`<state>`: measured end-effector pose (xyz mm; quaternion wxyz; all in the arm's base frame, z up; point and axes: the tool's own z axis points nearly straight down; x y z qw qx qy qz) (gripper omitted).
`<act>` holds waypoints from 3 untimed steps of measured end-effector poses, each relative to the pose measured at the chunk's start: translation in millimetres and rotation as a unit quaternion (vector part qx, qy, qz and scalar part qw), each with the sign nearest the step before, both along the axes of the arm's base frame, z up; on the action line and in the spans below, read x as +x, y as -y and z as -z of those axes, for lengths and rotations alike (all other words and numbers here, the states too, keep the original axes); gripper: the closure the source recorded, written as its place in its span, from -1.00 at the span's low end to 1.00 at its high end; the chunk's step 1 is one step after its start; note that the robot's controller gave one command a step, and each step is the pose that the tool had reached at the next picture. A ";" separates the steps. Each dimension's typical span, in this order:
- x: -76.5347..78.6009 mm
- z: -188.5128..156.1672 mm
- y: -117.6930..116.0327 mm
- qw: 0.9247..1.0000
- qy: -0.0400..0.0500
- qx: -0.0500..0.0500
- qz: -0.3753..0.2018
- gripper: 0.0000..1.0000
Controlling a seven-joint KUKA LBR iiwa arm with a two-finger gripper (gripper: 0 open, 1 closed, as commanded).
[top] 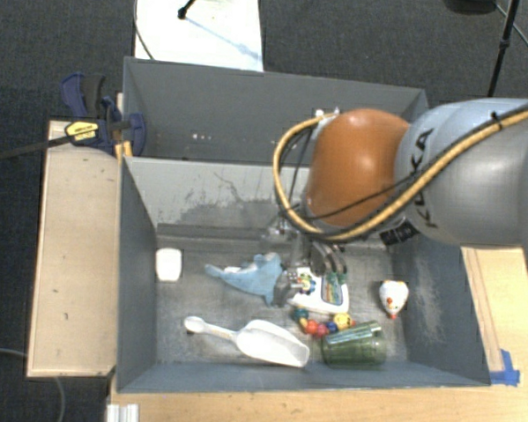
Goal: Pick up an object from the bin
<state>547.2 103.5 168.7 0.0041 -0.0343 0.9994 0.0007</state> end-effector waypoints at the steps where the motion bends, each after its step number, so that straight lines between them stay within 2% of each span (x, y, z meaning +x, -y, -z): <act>1: 25.5 82.1 -0.7 1.000 -0.001 0.000 -0.004 -1.00; 2: 15.4 46.1 1.8 1.000 -0.006 -0.001 -0.025 -1.00; 3: 21.4 48.2 7.4 1.000 0.000 0.000 0.013 -1.00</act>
Offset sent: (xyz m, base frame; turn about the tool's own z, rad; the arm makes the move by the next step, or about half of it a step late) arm 0.0105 -0.0030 -0.0087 -0.0717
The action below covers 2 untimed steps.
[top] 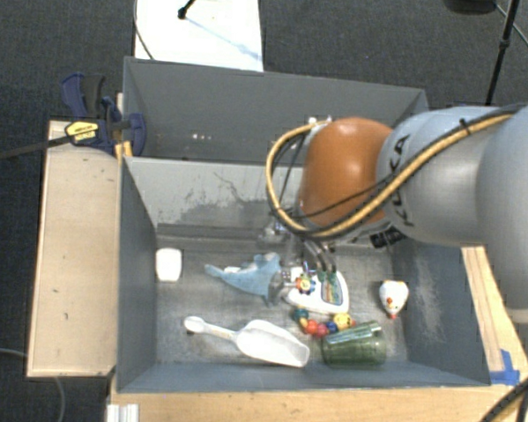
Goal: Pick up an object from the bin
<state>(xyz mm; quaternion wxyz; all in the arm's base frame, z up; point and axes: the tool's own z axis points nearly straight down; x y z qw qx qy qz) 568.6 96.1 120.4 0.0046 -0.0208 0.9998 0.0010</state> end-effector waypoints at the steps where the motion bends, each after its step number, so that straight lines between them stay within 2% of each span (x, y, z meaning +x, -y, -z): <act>1: -3.3 45.8 4.6 1.000 0.000 0.001 0.005 1.00; 2: -3.3 45.8 4.6 1.000 0.000 0.001 0.005 1.00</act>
Offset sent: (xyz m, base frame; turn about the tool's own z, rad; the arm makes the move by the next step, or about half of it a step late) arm 0.0000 0.0000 0.0000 0.0000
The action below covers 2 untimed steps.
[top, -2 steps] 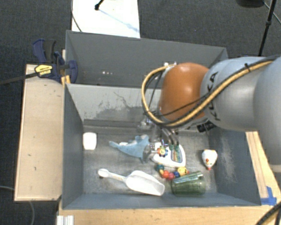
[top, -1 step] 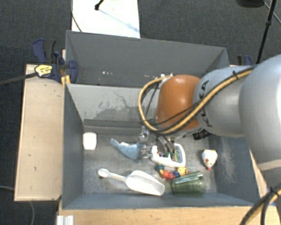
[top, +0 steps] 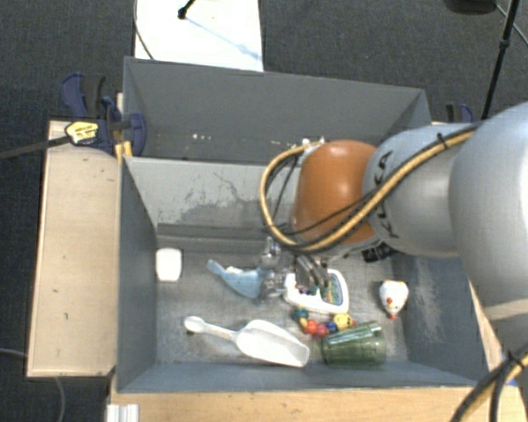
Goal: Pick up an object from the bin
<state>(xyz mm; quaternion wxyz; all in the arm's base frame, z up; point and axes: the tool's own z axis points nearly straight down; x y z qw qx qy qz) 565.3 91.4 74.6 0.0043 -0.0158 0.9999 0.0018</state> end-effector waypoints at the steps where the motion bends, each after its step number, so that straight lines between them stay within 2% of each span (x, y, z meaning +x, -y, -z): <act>1: -1.0 -3.7 0.0 1.000 -0.001 0.000 0.000 1.00; 2: -2.4 -17.2 0.4 1.000 -0.005 -0.001 0.000 1.00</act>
Offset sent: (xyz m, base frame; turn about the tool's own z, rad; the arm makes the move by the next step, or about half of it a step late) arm 0.0001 0.0000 0.0548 0.0000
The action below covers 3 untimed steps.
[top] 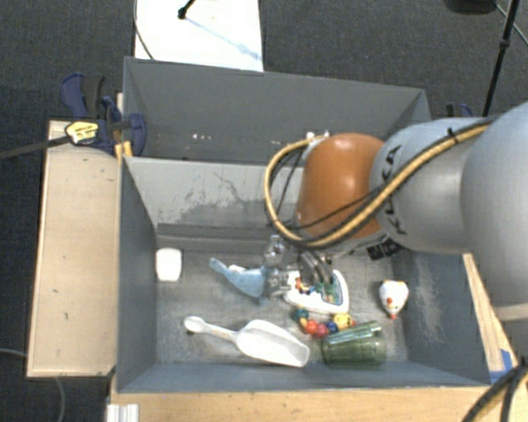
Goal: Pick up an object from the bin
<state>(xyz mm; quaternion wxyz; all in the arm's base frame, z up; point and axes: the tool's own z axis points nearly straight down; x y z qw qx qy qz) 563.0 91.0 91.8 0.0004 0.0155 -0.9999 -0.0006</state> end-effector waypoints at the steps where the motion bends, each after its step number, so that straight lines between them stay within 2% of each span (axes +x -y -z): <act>1: 1.5 -14.4 -0.1 1.000 0.002 0.000 0.001 1.00; 3: -0.1 -46.0 0.2 1.000 -0.001 -0.001 0.001 1.00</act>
Offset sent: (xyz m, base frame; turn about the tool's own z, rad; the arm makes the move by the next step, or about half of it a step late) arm 0.0000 -0.0002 0.0966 0.0000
